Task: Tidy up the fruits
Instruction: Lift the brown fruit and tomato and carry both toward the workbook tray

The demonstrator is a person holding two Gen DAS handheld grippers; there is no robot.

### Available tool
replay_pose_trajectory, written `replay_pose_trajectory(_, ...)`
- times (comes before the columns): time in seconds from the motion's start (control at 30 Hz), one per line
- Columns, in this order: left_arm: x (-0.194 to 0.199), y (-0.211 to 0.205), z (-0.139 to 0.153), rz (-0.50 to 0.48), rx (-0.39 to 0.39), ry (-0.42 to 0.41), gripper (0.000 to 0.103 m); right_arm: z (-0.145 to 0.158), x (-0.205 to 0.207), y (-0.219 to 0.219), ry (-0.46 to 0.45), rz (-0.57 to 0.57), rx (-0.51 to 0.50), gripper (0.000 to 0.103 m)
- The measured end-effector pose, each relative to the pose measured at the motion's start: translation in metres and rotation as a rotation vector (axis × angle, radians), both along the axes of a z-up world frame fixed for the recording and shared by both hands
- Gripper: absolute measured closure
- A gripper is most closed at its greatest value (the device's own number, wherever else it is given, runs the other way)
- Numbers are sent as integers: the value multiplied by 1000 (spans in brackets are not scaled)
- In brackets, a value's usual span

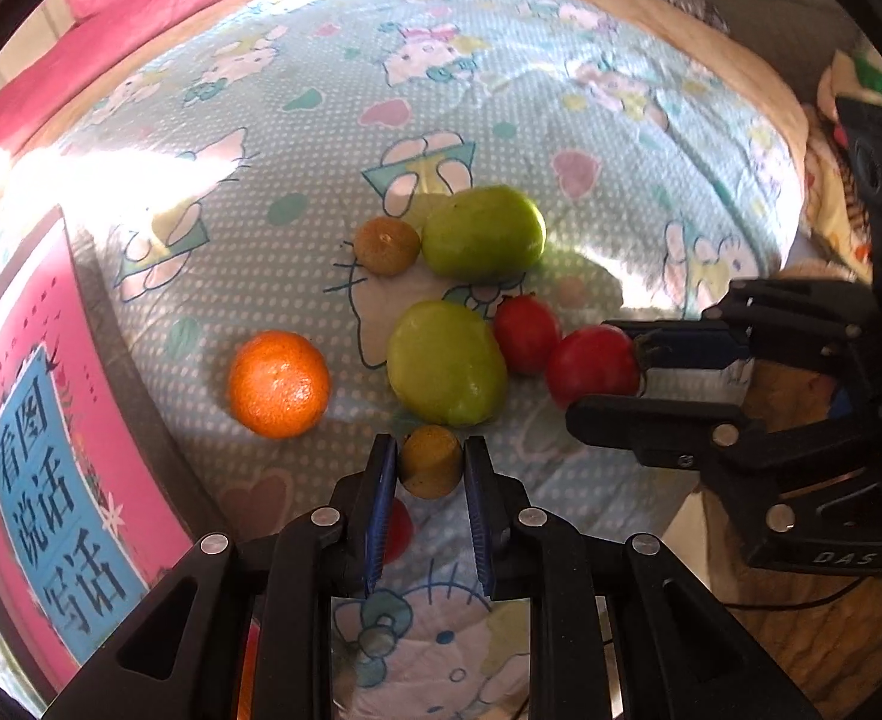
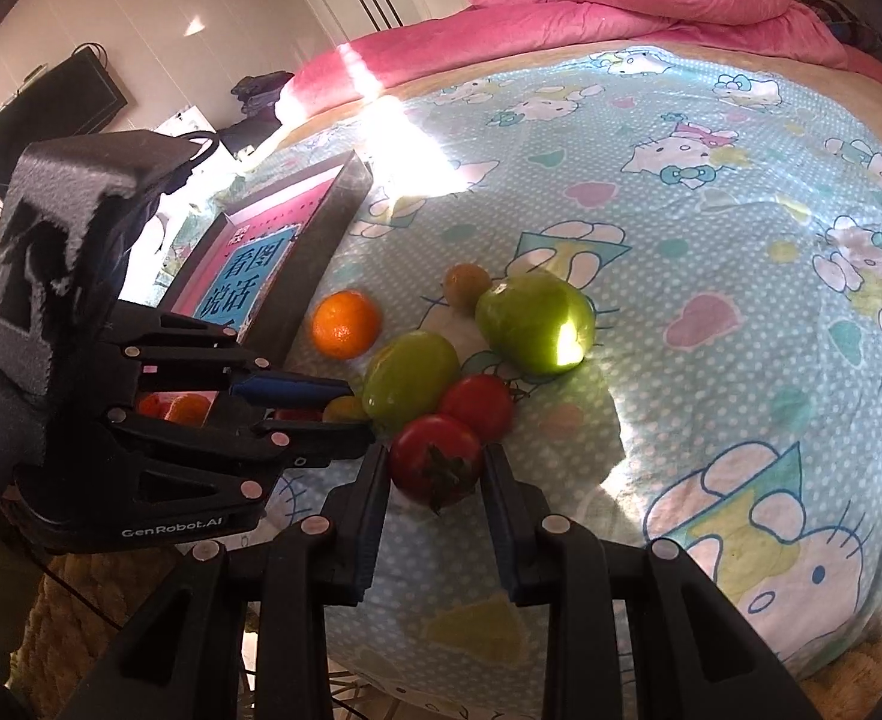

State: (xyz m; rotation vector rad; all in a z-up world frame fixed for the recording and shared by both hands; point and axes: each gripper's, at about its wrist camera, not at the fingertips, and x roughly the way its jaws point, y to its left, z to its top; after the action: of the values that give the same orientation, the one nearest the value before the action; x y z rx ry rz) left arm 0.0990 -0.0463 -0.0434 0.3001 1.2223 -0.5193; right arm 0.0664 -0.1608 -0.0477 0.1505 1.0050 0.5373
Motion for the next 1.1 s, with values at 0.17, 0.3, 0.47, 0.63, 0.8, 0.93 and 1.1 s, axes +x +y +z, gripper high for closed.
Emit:
replay_pose_trajectory(0.17, -6, 15, 17, 59, -59, -23, 80, 7, -3, 1, -33, 3, 11, 71)
replay_pose_trajectory(0.3, -12, 30, 32, 107, -96, -48, 80, 13, -4, 2, -67, 4, 25, 71)
replay_pose_trajectory(0.47, -14, 53, 48, 191, -135, -74, 80, 22, -7, 4, -112, 12, 47, 71)
replay_pose_trajectory(0.63, -22, 74, 56, 260, -155, -92, 80, 28, -12, 10, -143, 28, 53, 71)
replay_pose_trajectory(0.8, -30, 98, 64, 323, -168, -110, 80, 33, -16, 19, -157, 46, 57, 71)
replay_pose_trajectory(0.93, -36, 120, 68, 388, -176, -124, 80, 37, -22, 25, -166, 59, 68, 71)
replay_pose_trajectory(1.1, -43, 141, 71, 443, -186, -137, 80, 41, -29, 37, -179, 86, 63, 71)
